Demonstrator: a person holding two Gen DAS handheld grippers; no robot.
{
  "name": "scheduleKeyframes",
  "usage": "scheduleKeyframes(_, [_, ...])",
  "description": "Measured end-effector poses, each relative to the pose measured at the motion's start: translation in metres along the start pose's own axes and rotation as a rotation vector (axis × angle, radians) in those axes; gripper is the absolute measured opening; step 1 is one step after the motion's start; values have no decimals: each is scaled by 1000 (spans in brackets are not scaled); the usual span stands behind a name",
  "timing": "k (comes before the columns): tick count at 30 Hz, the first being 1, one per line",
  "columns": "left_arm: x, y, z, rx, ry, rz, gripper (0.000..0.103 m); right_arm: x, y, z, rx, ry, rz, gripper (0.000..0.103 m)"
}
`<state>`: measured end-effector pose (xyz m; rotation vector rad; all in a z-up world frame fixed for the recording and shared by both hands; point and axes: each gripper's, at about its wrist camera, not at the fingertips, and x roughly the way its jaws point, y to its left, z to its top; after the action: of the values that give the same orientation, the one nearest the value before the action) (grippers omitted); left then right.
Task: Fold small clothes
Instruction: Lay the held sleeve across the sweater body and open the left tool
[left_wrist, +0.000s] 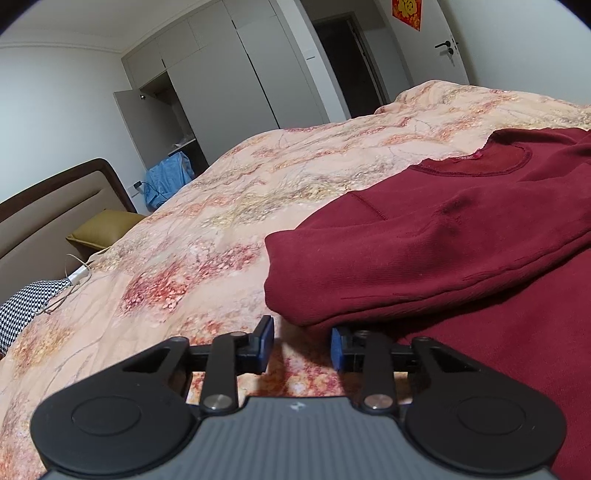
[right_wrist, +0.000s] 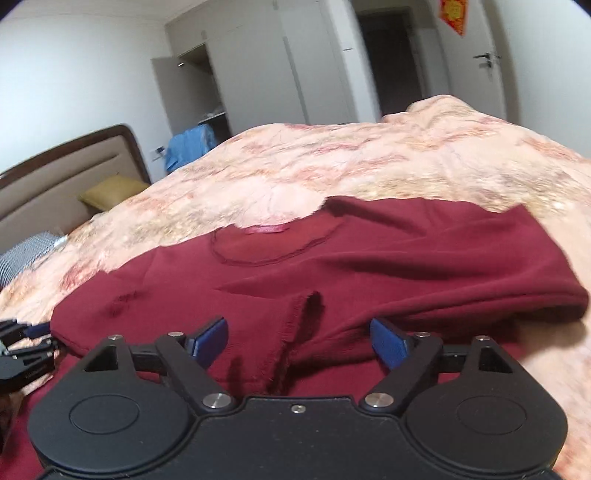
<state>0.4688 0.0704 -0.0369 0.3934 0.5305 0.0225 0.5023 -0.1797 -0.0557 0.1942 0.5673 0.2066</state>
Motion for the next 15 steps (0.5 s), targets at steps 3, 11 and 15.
scheduleKeyframes(3, [3, 2, 2, 1, 7, 16, 45, 12, 1, -4, -39, 2, -22, 55])
scheduleKeyframes(11, [3, 5, 12, -9, -28, 4, 30, 14, -13, -12, 38, -56, 15, 29])
scheduleKeyframes(15, [-8, 2, 17, 14, -67, -18, 9, 8, -7, -15, 11, -93, -5, 34])
